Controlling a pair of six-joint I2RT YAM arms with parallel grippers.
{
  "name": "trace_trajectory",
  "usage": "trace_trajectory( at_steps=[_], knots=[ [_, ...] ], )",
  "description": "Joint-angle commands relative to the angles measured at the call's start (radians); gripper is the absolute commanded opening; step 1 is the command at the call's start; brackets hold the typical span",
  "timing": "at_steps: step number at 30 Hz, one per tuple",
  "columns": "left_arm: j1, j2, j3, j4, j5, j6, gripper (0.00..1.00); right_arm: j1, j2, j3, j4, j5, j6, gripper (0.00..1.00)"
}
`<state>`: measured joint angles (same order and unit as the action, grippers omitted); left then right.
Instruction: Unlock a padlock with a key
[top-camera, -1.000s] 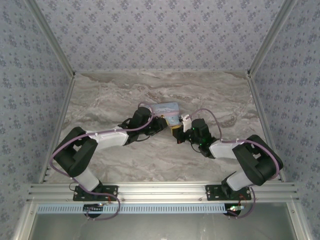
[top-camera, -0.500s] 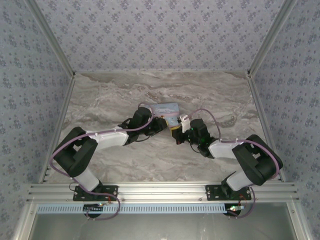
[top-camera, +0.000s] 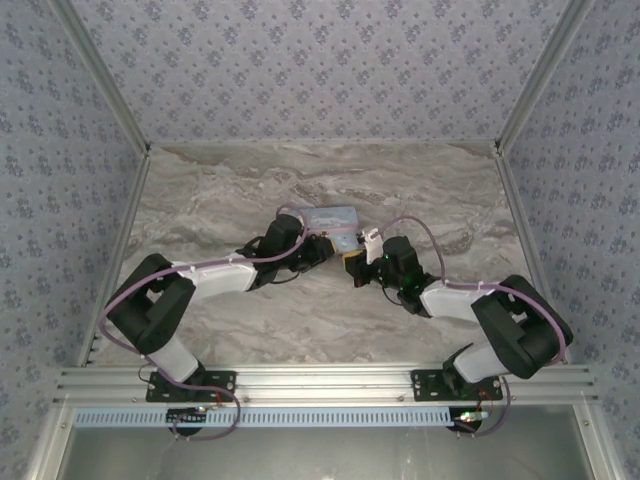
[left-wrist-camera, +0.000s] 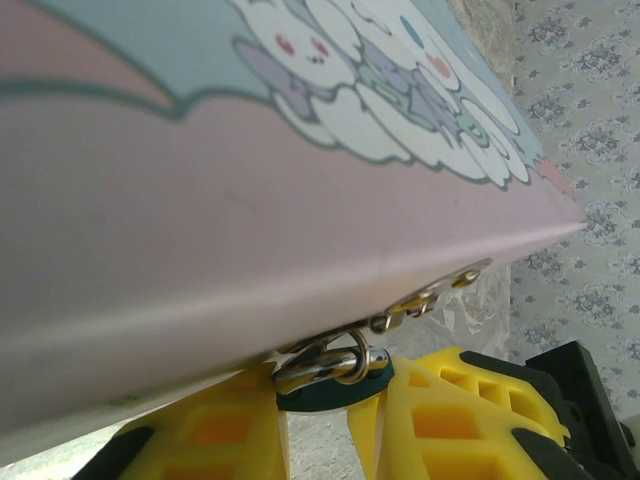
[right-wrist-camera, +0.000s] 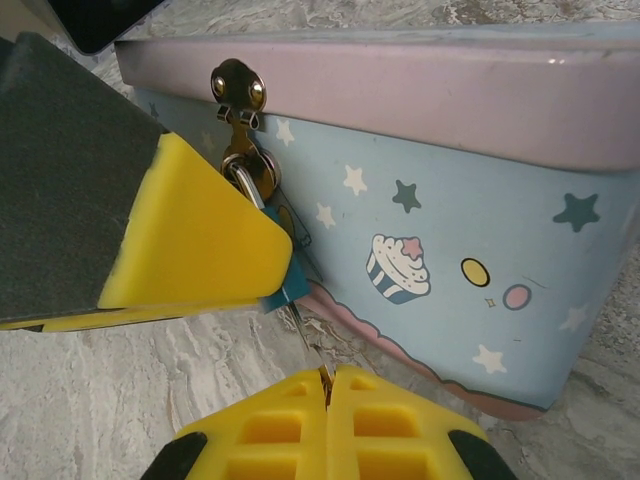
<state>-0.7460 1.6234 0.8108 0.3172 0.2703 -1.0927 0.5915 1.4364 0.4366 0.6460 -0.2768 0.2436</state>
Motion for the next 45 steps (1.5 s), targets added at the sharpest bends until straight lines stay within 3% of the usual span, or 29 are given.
trace_trajectory(
  at_steps=[1, 10, 23, 40, 45],
  knots=[
    [-0.031, 0.003, 0.031, 0.027, 0.114, 0.008, 0.21, 0.026, -0.019, 0.047, 0.119, -0.032, -0.032, 0.00],
    [-0.031, -0.015, 0.030, 0.064, 0.135, -0.034, 0.21, 0.042, 0.048, 0.051, 0.163, -0.010, -0.032, 0.00],
    [-0.031, -0.020, 0.026, 0.023, 0.120, -0.007, 0.21, 0.034, 0.031, 0.068, 0.174, -0.033, -0.022, 0.00],
    [-0.031, 0.137, 0.052, 0.097, 0.119, -0.017, 0.21, -0.001, 0.080, -0.039, 0.219, 0.008, 0.039, 0.00],
    [-0.030, 0.171, 0.052, 0.119, 0.120, -0.025, 0.26, -0.006, 0.120, -0.054, 0.216, 0.007, 0.052, 0.00]
  ],
)
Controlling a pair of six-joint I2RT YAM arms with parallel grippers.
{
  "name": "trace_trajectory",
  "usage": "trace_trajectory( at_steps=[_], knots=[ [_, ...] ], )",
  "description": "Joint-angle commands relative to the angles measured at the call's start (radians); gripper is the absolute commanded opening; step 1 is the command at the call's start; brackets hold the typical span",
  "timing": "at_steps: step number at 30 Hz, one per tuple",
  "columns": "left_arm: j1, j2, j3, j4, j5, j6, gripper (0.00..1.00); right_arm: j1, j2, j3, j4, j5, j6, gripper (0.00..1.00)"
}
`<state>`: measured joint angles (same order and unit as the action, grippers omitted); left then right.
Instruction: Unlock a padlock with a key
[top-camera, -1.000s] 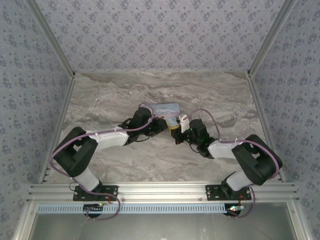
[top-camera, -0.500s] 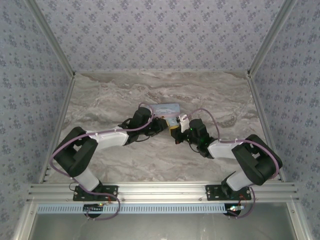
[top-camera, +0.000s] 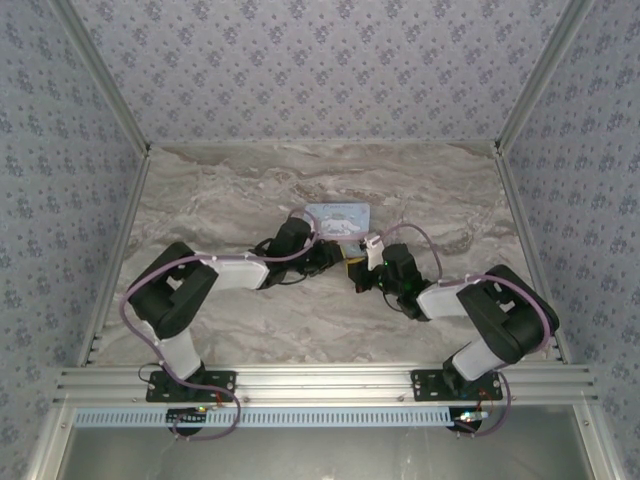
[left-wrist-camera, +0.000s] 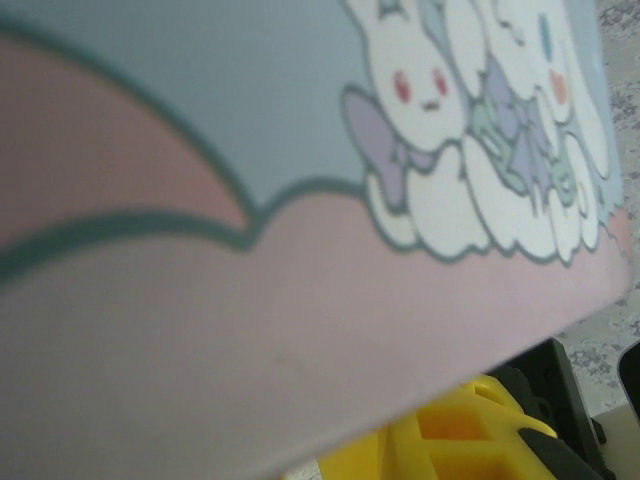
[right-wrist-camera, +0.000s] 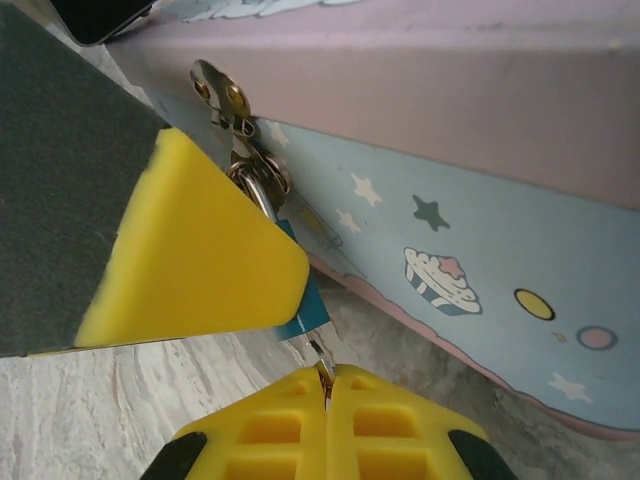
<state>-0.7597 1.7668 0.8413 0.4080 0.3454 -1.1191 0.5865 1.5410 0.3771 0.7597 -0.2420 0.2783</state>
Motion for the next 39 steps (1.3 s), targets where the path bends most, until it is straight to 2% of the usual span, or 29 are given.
trace_trajectory(
  at_steps=[1, 9, 12, 16, 22, 31, 39],
  knots=[
    [-0.017, 0.035, 0.021, 0.030, 0.046, 0.000, 0.28, -0.002, 0.026, 0.002, 0.106, -0.025, 0.020, 0.00],
    [-0.017, 0.063, 0.007, 0.078, 0.038, -0.010, 0.35, -0.019, 0.066, 0.022, 0.083, -0.038, 0.043, 0.00],
    [-0.017, 0.024, -0.013, 0.071, 0.022, -0.001, 0.42, -0.021, 0.072, 0.028, 0.067, -0.043, 0.054, 0.00],
    [-0.012, -0.041, -0.050, 0.049, 0.000, 0.009, 0.58, -0.023, 0.064, 0.038, 0.026, -0.045, 0.064, 0.00],
    [-0.002, -0.135, -0.101, 0.008, -0.030, 0.019, 0.70, -0.026, 0.048, 0.051, -0.030, -0.057, 0.081, 0.00],
    [0.023, -0.298, -0.224, -0.011, -0.136, 0.011, 0.72, -0.012, -0.022, 0.055, -0.132, -0.050, 0.165, 0.00],
    [0.022, -0.323, -0.317, 0.109, -0.156, -0.097, 0.70, 0.002, -0.067, 0.044, -0.196, -0.004, 0.313, 0.00]
  ],
)
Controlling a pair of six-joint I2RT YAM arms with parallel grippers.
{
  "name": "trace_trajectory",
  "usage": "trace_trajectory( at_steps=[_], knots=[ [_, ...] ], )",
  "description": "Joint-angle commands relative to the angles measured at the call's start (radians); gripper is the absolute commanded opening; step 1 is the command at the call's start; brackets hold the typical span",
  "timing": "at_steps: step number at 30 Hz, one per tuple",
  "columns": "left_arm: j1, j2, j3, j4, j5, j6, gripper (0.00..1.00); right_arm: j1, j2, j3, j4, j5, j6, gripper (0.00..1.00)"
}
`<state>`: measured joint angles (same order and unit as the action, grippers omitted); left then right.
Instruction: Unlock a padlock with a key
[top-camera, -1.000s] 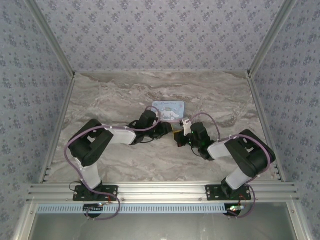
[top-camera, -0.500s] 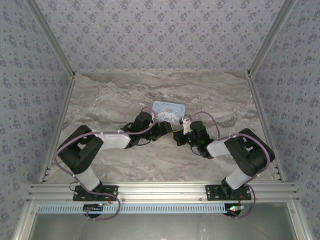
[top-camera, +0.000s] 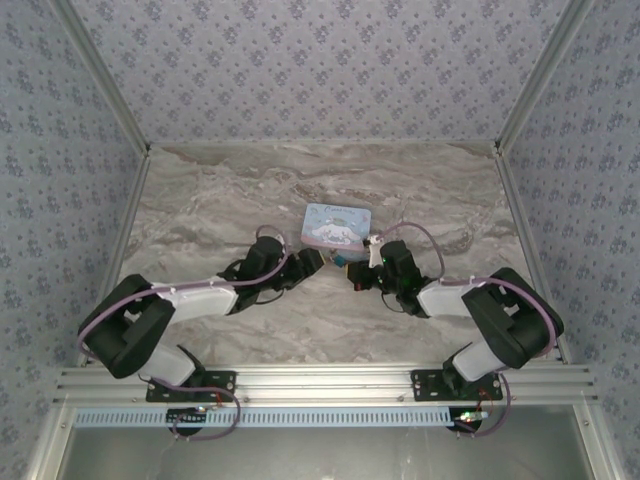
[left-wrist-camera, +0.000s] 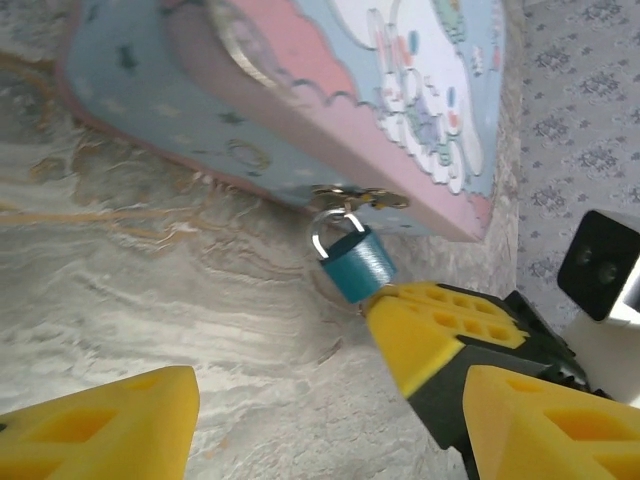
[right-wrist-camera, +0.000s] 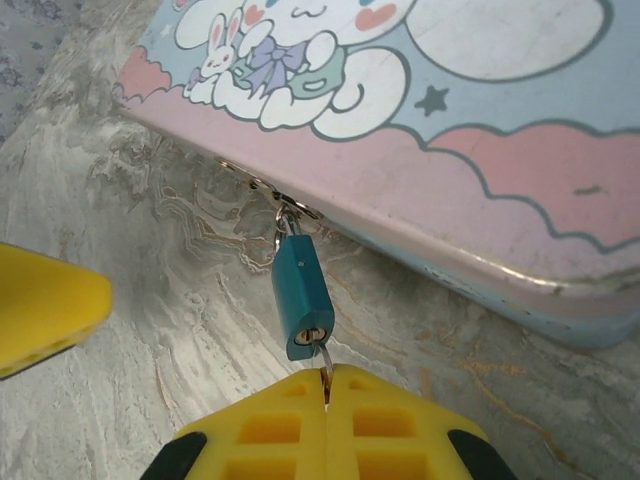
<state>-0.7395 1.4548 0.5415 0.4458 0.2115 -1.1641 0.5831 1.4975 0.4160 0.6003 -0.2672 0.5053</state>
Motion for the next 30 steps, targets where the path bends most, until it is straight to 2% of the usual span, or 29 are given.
trace_trajectory(
  at_steps=[1, 11, 23, 30],
  knots=[
    [0.000, -0.006, -0.026, 0.093, -0.022, -0.067, 0.70, 0.006, -0.023, 0.005, -0.039, 0.021, 0.108, 0.00],
    [-0.041, 0.100, -0.032, 0.268, -0.029, -0.162, 0.64, 0.017, -0.005, -0.005, -0.033, 0.023, 0.240, 0.00],
    [-0.056, 0.265, -0.004, 0.466, -0.042, -0.194, 0.52, 0.051, 0.045, 0.002, 0.037, 0.020, 0.285, 0.00],
    [-0.063, 0.307, 0.015, 0.497, -0.060, -0.205, 0.46, 0.059, 0.057, 0.012, 0.040, 0.019, 0.294, 0.00]
  ],
)
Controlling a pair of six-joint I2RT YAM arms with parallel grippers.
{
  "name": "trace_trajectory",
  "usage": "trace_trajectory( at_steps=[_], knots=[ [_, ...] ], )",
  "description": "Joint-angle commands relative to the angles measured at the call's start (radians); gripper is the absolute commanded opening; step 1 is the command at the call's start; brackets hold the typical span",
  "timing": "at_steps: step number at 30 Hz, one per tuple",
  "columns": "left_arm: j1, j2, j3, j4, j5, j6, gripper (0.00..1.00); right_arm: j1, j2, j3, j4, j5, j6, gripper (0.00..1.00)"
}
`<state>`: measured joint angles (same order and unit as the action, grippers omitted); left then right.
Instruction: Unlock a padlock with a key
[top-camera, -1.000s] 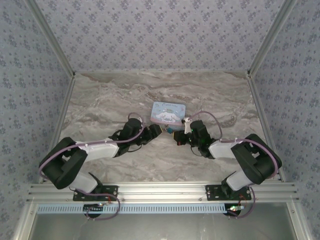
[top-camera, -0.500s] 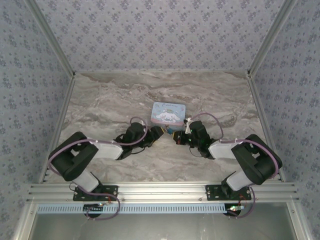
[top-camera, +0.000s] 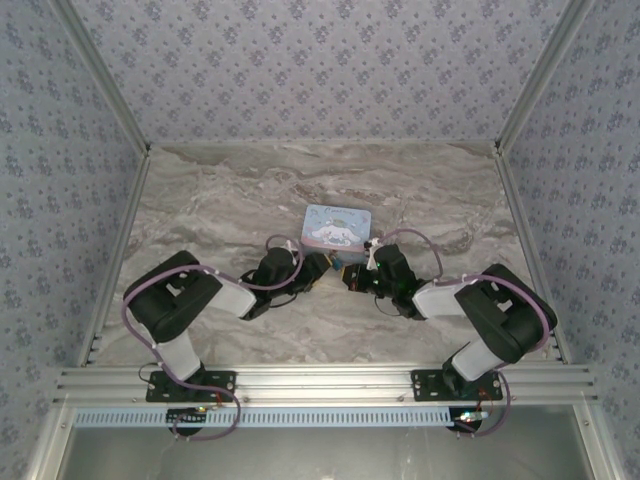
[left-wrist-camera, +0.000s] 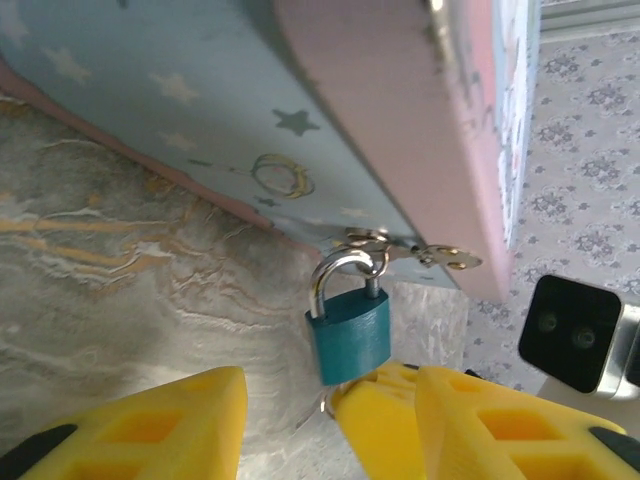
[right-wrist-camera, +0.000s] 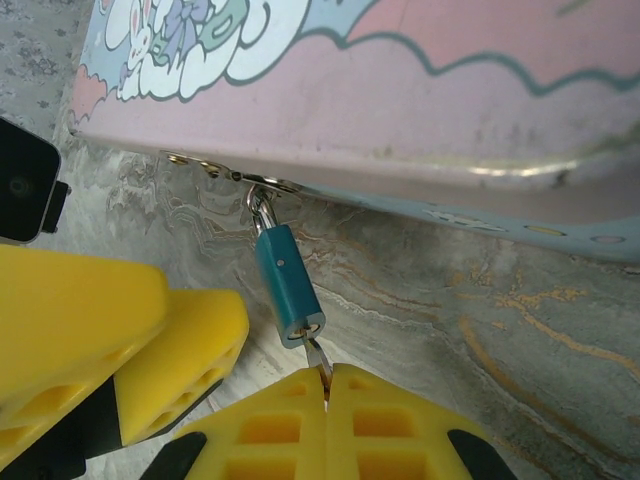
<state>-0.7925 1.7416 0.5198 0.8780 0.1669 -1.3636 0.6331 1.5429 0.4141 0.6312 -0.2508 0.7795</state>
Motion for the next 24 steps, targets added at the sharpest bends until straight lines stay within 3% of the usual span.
trace_trajectory(
  at_steps=[1, 24],
  knots=[
    [-0.011, 0.026, 0.041, 0.067, -0.013, -0.006, 0.46, 0.011, 0.012, 0.015, 0.010, 0.002, 0.019, 0.00],
    [-0.020, 0.125, 0.118, -0.002, 0.042, -0.077, 0.40, 0.016, 0.024, 0.039, 0.002, -0.010, 0.024, 0.00]
  ],
)
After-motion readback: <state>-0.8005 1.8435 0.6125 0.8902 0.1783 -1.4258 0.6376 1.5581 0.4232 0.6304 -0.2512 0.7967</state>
